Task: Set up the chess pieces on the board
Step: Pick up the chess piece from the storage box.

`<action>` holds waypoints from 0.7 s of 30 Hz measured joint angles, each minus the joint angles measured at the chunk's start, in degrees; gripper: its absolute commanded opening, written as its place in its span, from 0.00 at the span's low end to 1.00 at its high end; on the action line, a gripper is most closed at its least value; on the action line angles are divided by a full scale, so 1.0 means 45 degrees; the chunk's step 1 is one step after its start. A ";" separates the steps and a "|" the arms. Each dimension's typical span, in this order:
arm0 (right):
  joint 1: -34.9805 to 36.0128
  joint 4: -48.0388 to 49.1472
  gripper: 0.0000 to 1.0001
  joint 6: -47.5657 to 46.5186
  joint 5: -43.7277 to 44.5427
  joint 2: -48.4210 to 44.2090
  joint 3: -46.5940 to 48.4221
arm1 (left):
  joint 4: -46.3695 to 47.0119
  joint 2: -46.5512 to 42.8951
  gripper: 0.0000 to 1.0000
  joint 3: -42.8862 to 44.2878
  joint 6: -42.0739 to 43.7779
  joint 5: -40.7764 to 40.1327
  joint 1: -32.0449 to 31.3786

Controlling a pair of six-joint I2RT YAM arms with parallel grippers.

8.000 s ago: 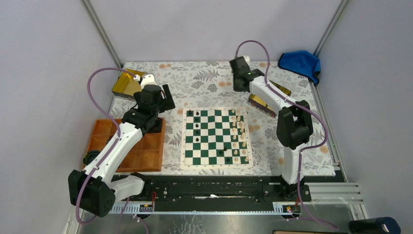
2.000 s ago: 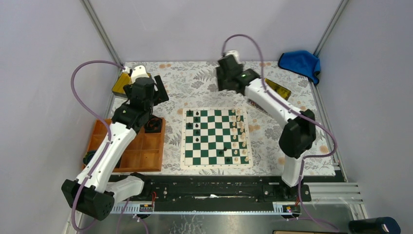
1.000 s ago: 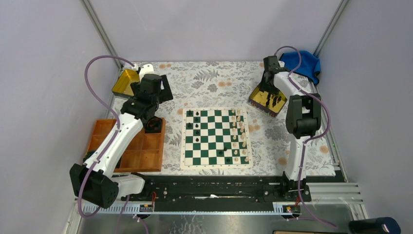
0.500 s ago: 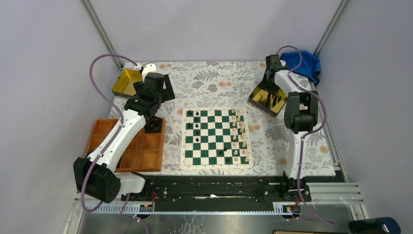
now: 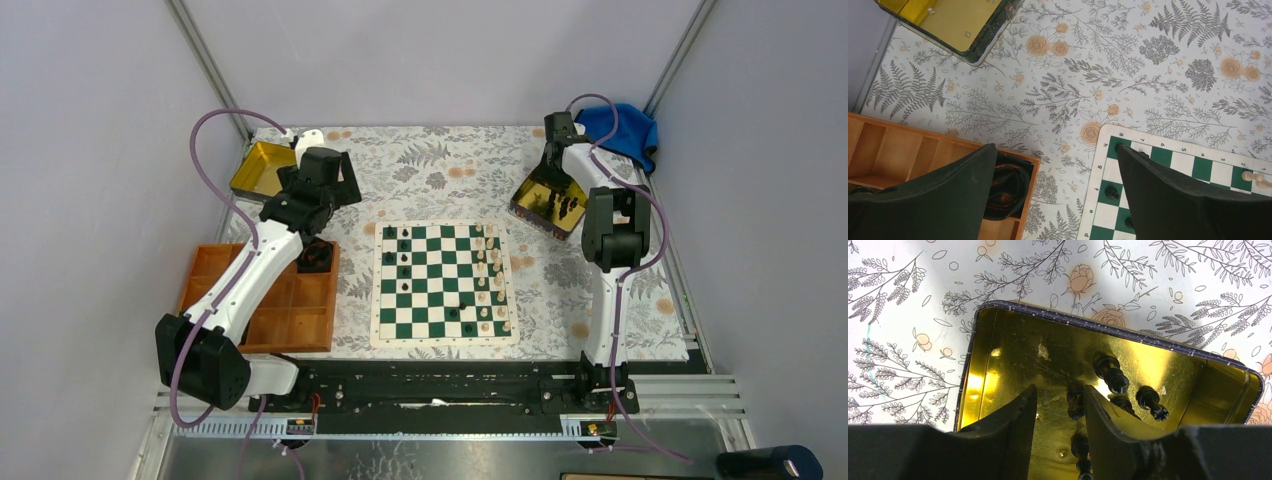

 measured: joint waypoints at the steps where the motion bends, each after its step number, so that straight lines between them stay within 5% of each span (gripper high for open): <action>1: 0.0000 0.0005 0.45 0.0005 -0.0015 0.0000 0.0000 | 0.0005 0.0019 0.99 0.0039 0.0000 0.0000 0.0000; 21: -0.0010 0.0073 0.41 0.0005 -0.0287 -0.0010 -0.0831 | 0.0073 -0.0010 0.99 0.0126 0.0005 0.0010 0.0000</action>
